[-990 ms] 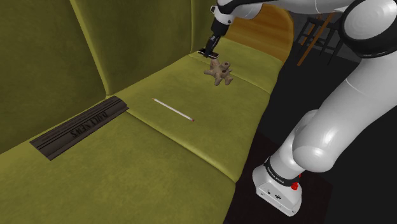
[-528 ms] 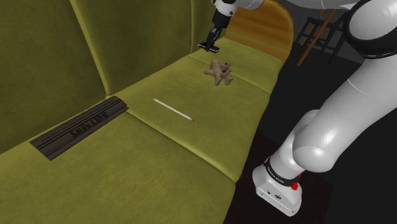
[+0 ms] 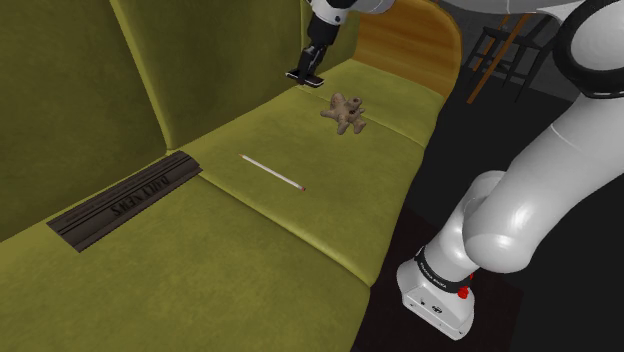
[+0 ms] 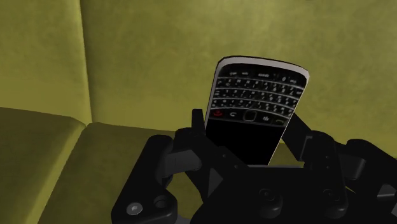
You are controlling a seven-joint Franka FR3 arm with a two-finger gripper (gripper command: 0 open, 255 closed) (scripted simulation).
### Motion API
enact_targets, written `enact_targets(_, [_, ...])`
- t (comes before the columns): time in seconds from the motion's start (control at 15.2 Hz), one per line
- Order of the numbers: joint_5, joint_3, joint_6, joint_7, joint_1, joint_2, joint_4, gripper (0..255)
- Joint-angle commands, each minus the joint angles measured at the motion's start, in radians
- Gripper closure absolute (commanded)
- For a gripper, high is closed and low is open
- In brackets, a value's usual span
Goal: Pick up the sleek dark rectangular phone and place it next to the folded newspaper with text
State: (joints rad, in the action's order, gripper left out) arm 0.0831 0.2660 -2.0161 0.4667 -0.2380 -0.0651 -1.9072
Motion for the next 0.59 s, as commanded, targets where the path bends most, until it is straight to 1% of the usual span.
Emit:
enact_targets(0.0, [-0.009,-0.025,0.004,-0.051,-0.021,-0.006,0.003,255])
enact_targets(0.53, [-0.032,-0.124,0.005,-0.244,-0.105,0.036,0.056,255])
